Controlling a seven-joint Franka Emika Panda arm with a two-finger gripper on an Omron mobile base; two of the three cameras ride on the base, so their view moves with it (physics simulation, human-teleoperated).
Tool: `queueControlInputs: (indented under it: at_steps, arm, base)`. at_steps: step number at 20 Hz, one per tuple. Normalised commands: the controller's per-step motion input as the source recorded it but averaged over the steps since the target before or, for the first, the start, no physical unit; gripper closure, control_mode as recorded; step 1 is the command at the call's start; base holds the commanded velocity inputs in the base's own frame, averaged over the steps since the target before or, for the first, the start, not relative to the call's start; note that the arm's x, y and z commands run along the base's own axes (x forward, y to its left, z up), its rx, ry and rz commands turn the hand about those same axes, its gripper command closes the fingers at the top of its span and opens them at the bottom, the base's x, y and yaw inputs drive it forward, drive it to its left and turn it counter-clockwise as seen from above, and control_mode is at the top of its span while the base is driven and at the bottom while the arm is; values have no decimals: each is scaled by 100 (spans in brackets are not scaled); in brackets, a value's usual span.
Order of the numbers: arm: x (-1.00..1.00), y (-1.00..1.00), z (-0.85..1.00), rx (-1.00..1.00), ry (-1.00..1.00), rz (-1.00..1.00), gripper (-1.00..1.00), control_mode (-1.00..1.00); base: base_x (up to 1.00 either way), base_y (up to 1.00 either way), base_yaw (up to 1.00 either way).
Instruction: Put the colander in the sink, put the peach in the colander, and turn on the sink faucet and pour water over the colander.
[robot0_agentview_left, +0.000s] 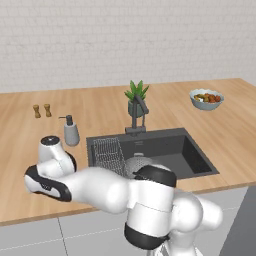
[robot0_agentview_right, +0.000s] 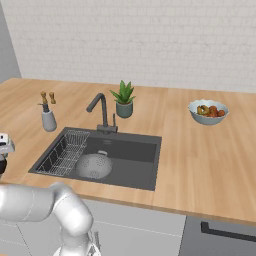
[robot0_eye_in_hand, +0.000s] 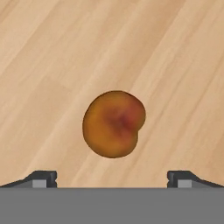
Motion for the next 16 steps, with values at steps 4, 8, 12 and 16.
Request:
queueControlInputs:
  at_steps: [4, 8, 12, 16]
  arm:
    - [24, 14, -14, 0, 0, 0, -100, -100]
    - [22, 15, -16, 0, 0, 0, -100, -100]
    - [16, 11, -18, 0, 0, 0, -100, -100]
    - [3, 13, -29, 0, 0, 0, -100, -100]
  base:
    - [0, 0, 0]
    - [0, 0, 0]
    - [0, 0, 0]
    - [0, 0, 0]
